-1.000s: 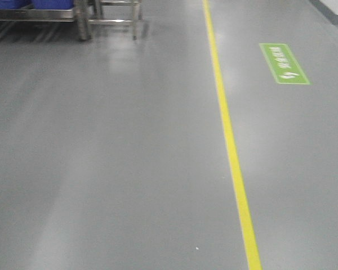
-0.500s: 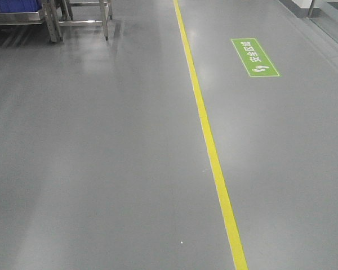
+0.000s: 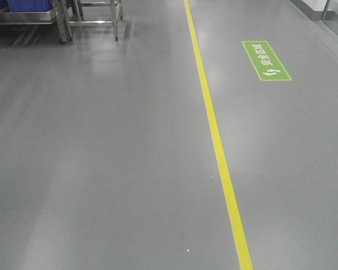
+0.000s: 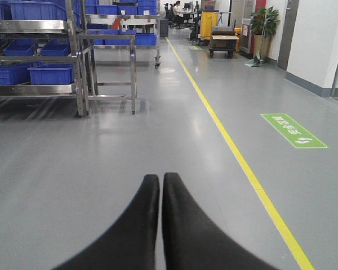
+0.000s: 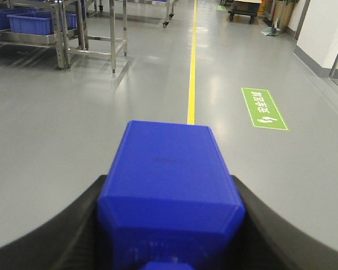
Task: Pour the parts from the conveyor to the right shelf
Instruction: 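Drive the base away from the conveyor holding the block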
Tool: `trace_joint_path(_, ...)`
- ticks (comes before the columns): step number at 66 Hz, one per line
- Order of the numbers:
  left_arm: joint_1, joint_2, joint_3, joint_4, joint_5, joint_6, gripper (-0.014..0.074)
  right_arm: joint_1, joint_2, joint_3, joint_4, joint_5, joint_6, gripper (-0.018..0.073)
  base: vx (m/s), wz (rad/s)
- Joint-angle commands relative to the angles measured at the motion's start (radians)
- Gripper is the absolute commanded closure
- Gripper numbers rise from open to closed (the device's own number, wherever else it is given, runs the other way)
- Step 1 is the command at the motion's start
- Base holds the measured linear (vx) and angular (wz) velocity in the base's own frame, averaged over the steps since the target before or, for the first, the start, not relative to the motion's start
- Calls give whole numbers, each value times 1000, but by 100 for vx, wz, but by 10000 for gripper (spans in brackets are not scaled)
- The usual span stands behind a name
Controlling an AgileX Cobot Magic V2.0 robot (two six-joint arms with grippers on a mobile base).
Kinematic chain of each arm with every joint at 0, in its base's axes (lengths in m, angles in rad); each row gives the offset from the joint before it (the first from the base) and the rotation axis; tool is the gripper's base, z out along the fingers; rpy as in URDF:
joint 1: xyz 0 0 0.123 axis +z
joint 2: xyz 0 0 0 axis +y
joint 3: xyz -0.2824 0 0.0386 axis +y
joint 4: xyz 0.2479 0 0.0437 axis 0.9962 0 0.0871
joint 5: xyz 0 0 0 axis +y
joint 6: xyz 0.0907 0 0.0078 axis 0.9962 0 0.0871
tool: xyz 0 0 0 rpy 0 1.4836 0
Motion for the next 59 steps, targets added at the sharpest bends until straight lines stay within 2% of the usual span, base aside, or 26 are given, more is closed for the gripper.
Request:
trace_joint_path(1,-5,16,-20,-8,-79,-8,603,-1,11,-29,-3,-83,-8,565,11,-1)
trace_joint_path(30,-5,16,-20,-8,-79,-8,603,-1,11,-29,-3,-83,-8,565,16,-15)
trace_joint_path(59,-5,16,-20,-8,-79,-8,603,-1,11,-29,-3,-83,-8,565,29,-5)
